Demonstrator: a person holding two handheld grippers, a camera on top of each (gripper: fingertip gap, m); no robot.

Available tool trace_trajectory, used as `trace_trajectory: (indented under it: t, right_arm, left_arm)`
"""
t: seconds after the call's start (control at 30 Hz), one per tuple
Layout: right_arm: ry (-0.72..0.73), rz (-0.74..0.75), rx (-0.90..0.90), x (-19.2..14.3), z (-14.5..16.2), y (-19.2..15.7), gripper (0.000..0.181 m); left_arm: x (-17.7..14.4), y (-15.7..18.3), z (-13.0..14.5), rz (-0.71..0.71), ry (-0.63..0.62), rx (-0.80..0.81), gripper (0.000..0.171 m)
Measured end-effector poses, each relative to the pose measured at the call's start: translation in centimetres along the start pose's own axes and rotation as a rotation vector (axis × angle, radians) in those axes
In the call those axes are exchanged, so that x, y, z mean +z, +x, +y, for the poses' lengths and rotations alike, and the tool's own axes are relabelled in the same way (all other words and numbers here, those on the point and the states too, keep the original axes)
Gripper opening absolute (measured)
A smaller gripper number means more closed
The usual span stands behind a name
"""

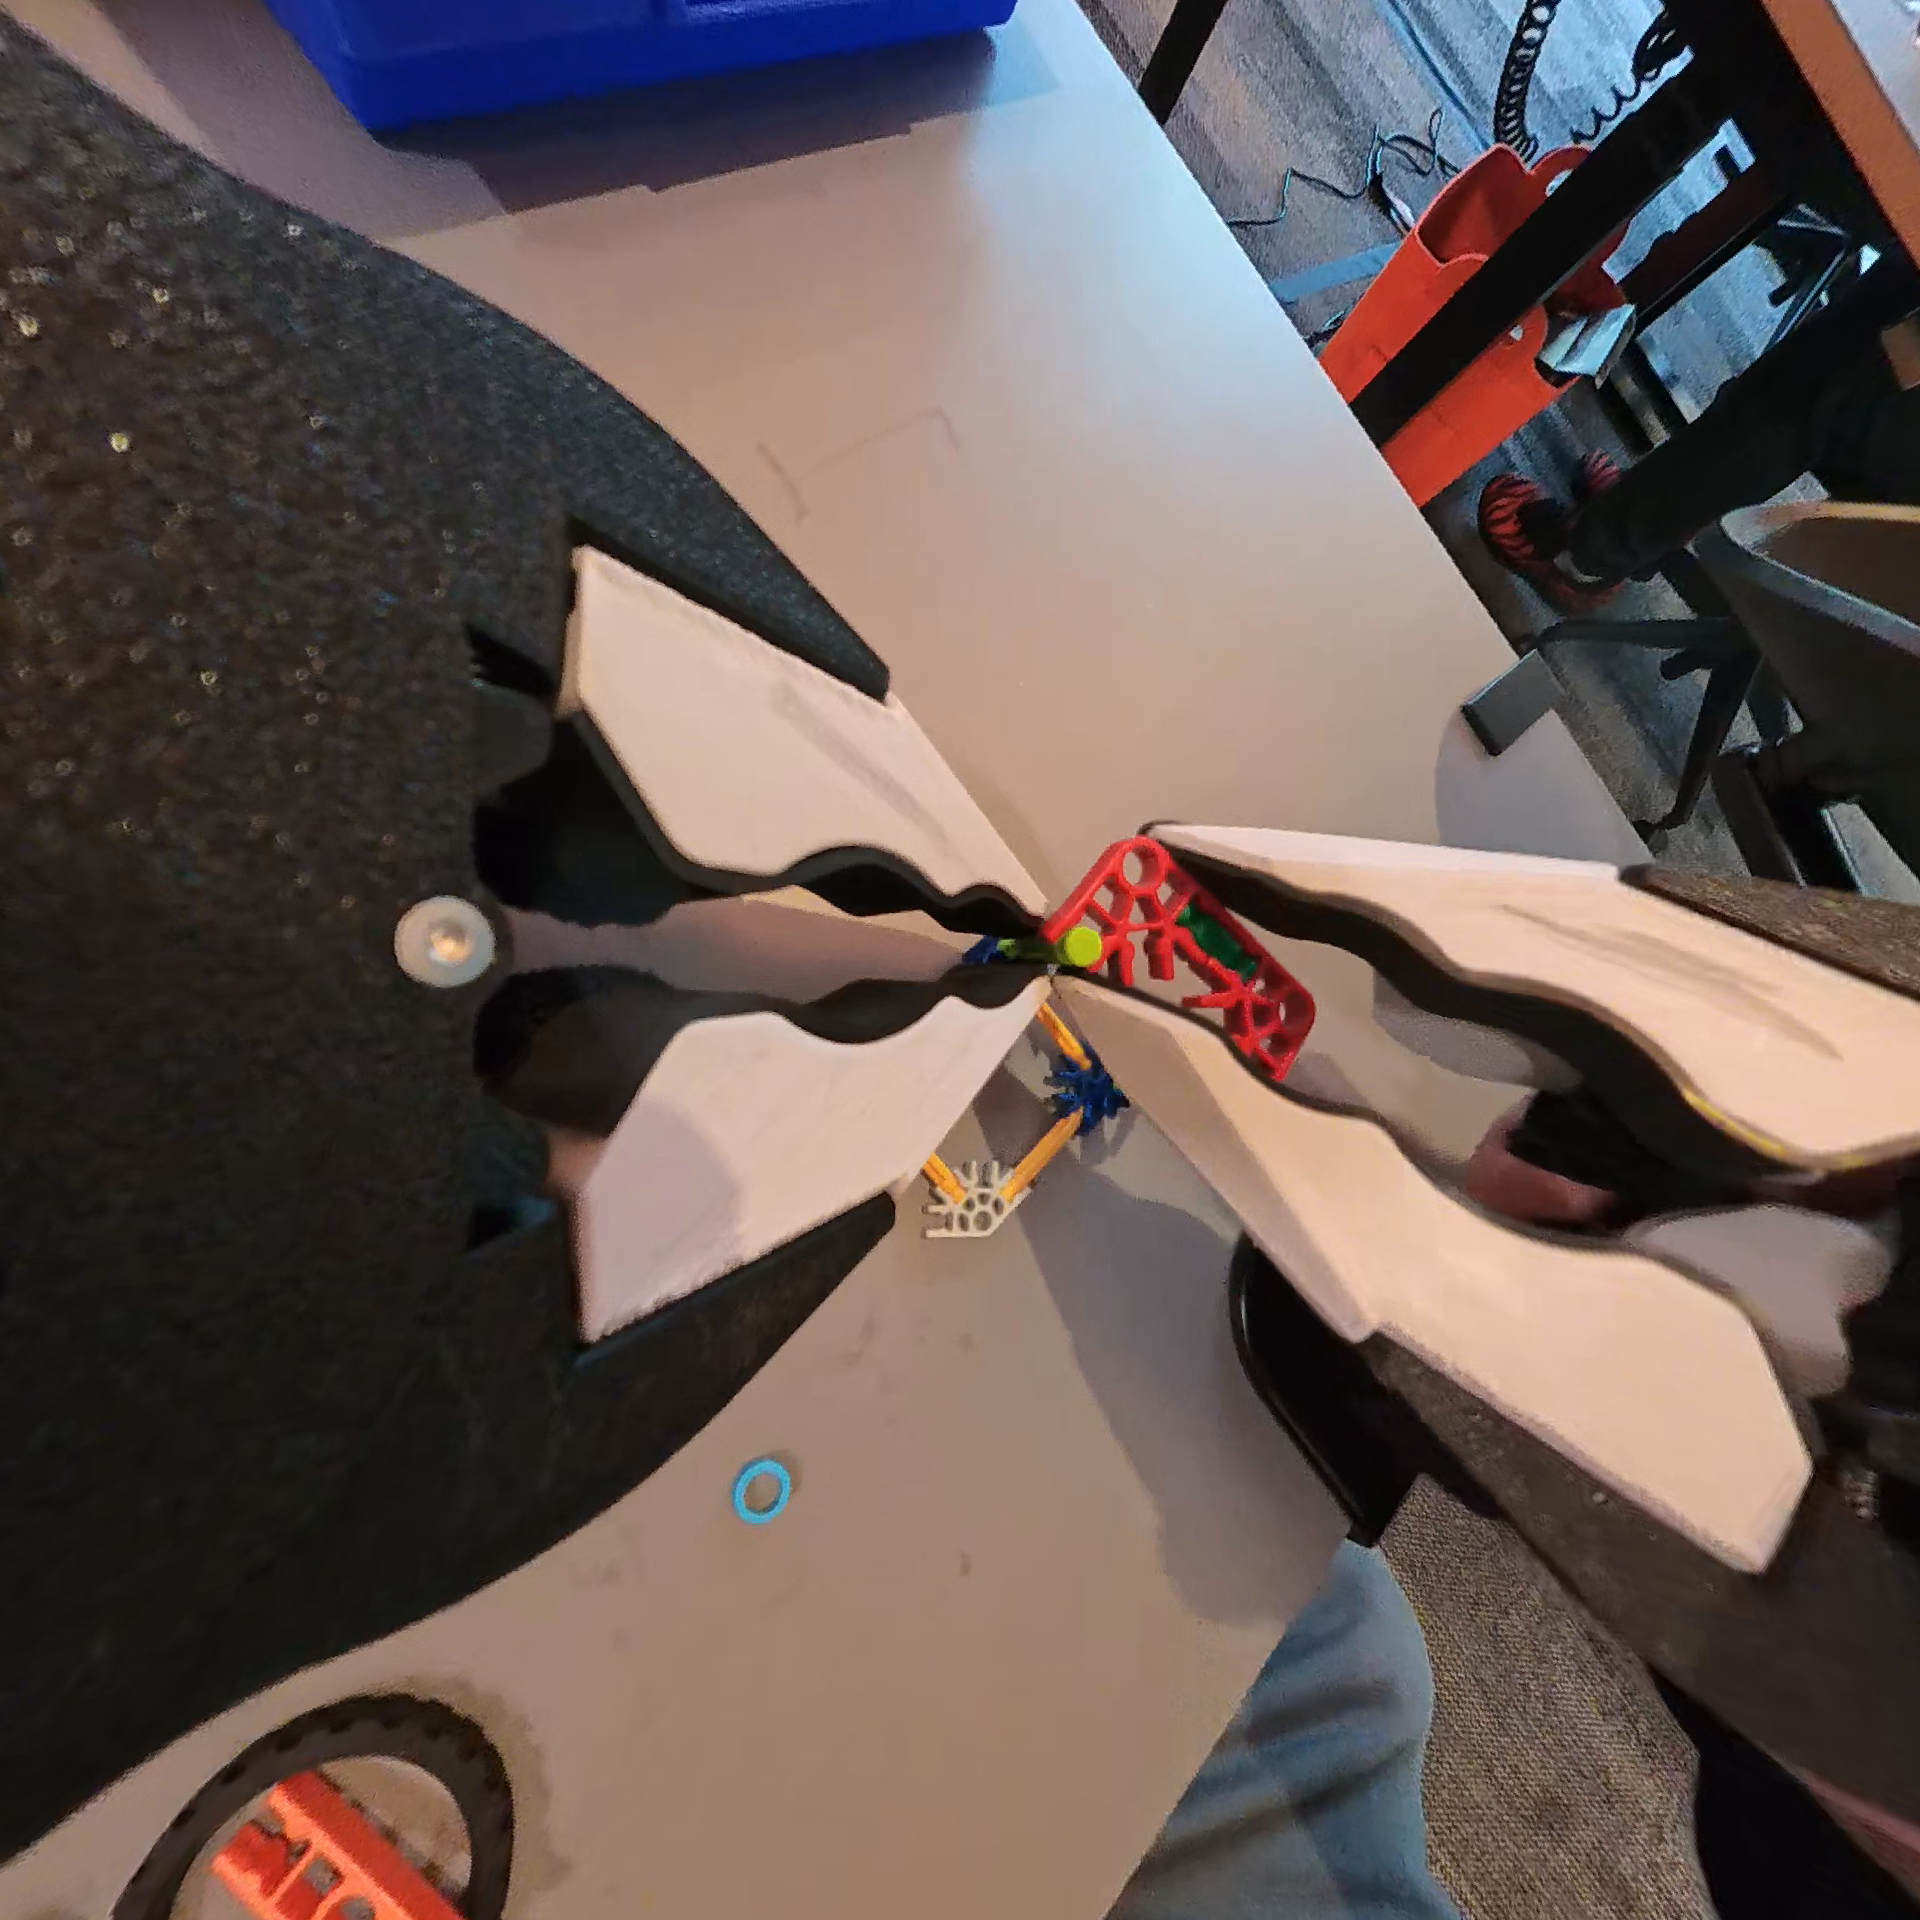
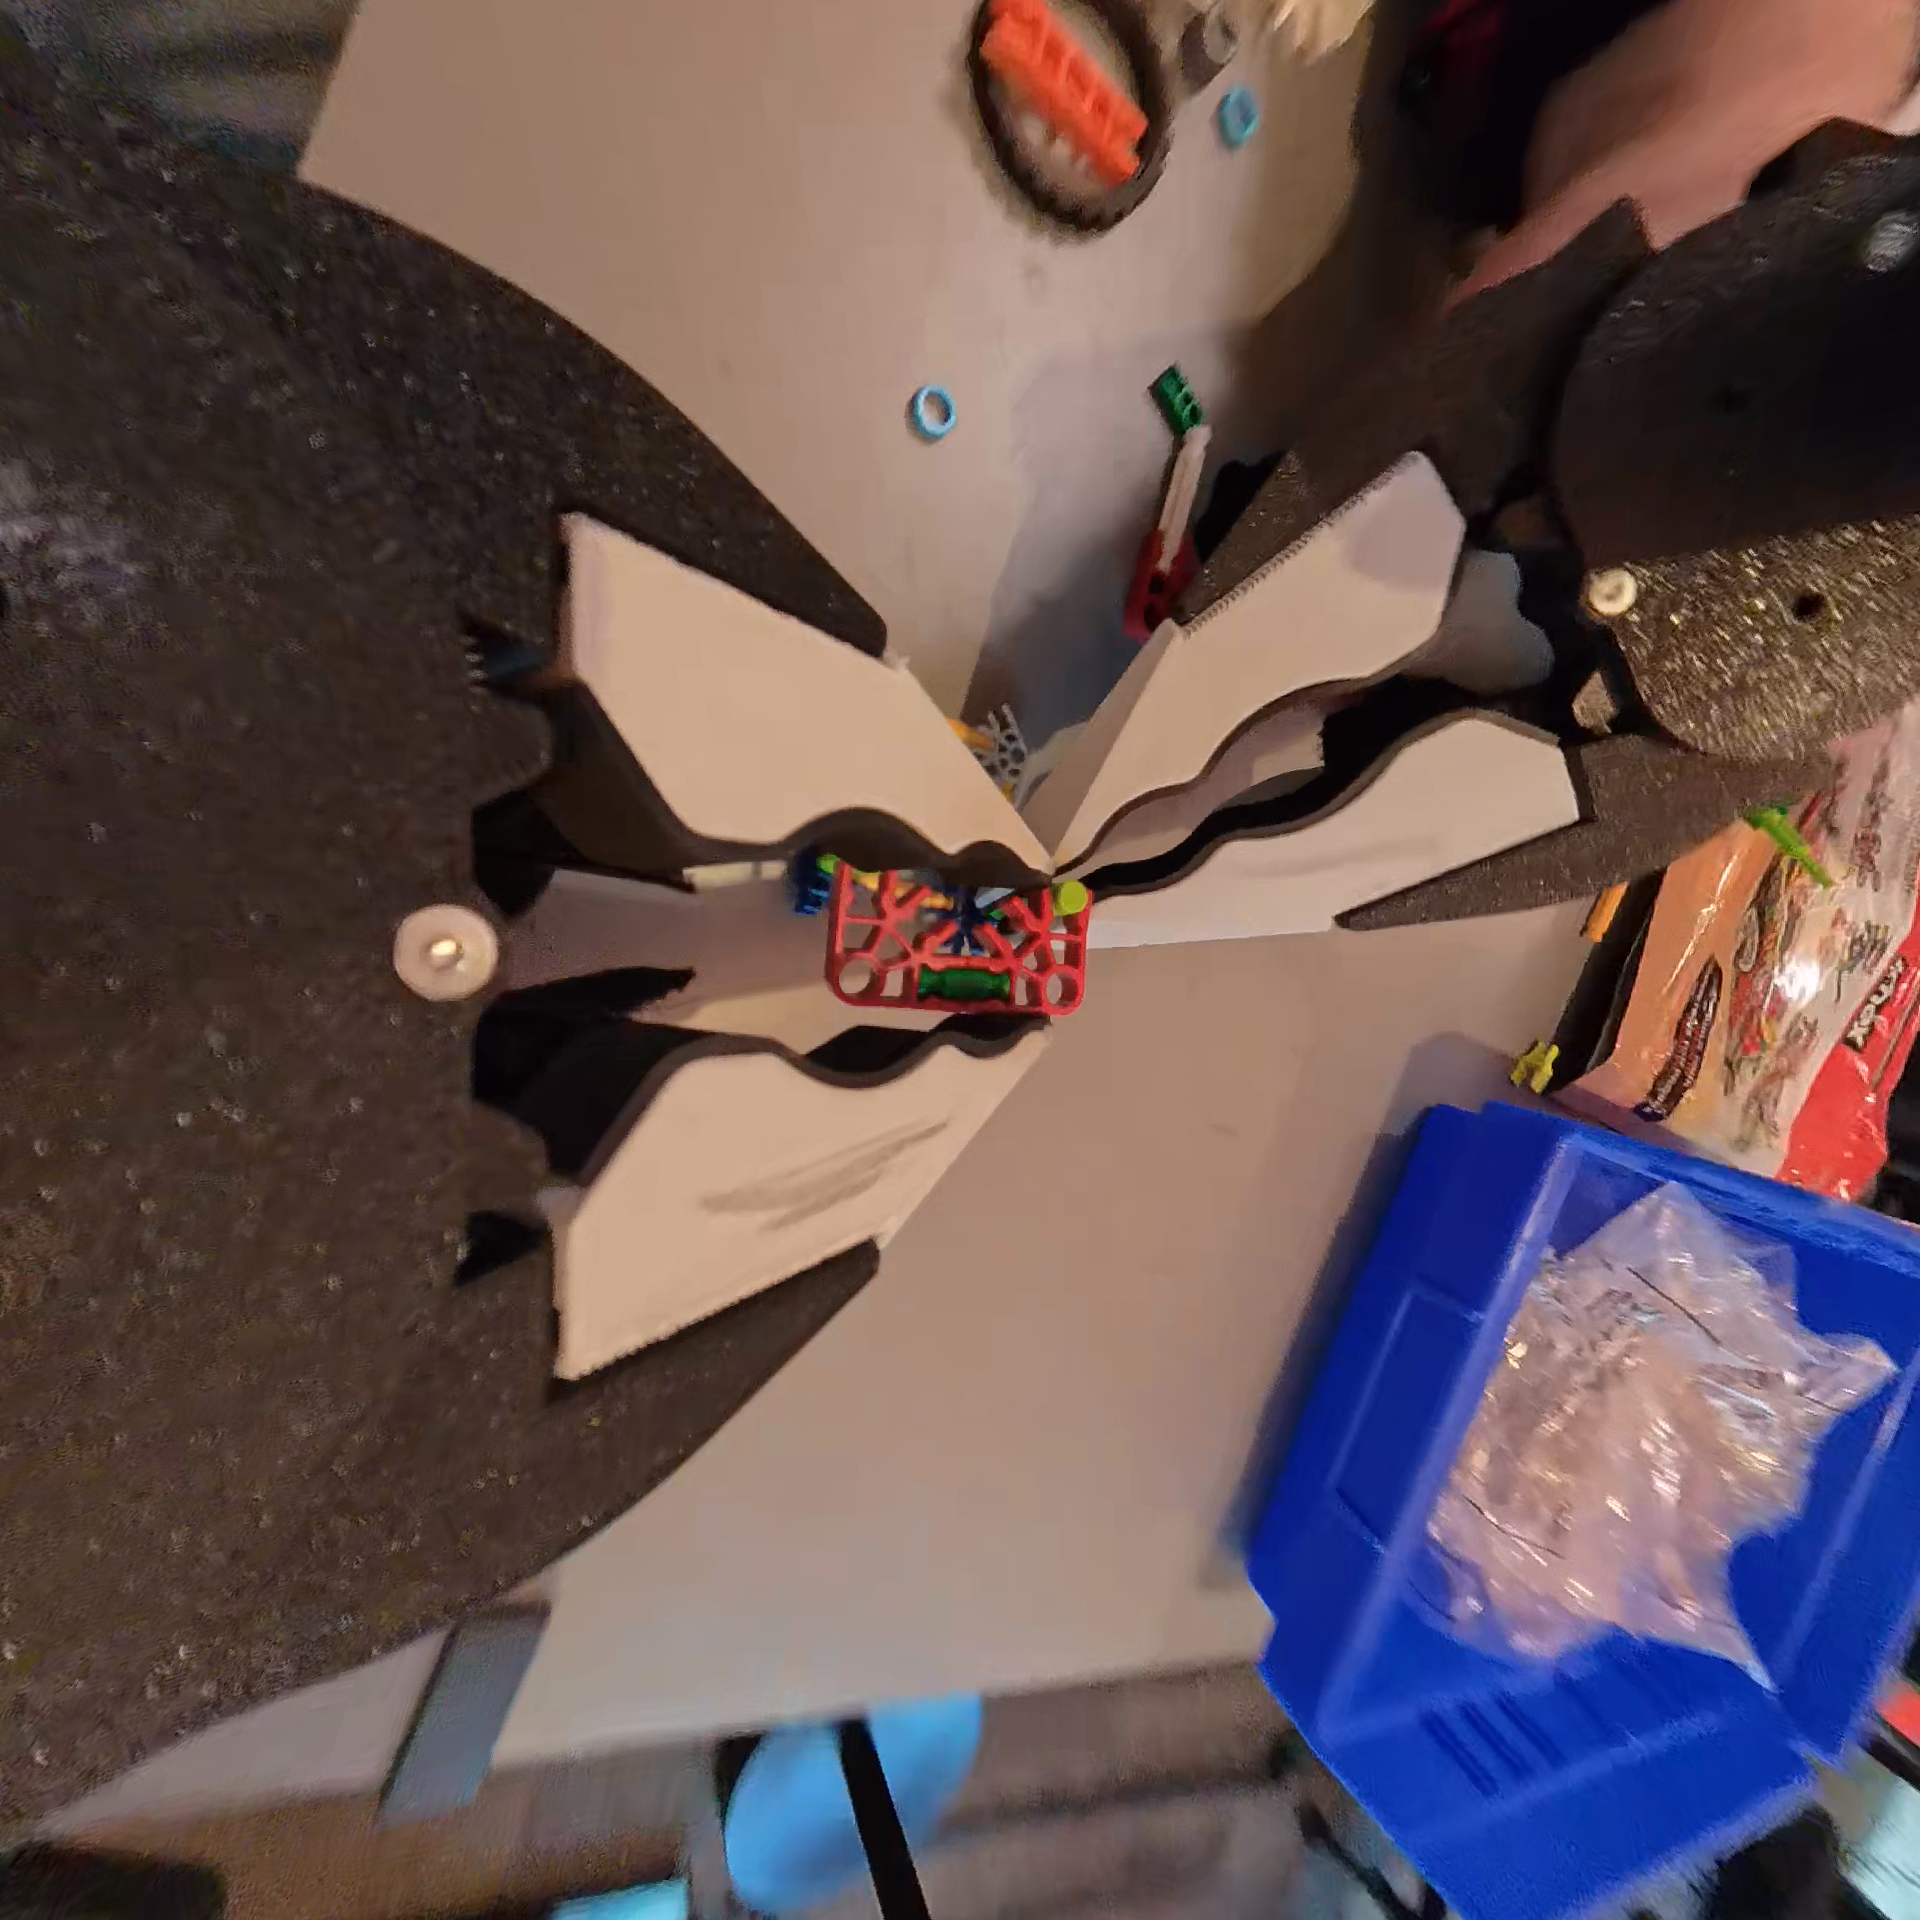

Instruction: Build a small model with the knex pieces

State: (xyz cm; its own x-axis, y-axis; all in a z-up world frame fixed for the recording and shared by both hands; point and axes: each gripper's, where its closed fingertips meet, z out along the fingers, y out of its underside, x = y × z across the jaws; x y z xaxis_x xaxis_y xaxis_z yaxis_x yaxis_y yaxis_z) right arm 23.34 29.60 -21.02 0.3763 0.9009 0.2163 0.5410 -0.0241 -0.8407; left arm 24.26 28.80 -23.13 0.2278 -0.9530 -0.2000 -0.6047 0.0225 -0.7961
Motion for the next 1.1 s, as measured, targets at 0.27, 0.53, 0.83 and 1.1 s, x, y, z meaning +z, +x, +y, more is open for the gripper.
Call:
trace_trajectory:
  t: [0.27,0.53,0.83,1.1]
  right_arm:
    - [-0.008,-0.189,0.312,0.14,0.17,-0.21,0.021]
    - [-0.052,-0.054,0.084,0.33,0.14,0.14,0.024]
    - [-0.065,0.001,-0.015,0.29,-0.01,0.19,0.022]
    - [-0.045,-0.011,0.031,0.3,0.18,0.14,0.021]
  left_arm:
    - [0.01,-0.09,-0.08,-0.007,0.005,-0.004,0.0]
    - [0.21,-0.21,0.32,-0.03,-0.027,0.018,0.0]
    - [0.27,-0.24,0.33,-0.04,-0.034,0.025,0.0]
    - [0.39,-0.42,0.28,-0.051,-0.038,0.006,0.0]
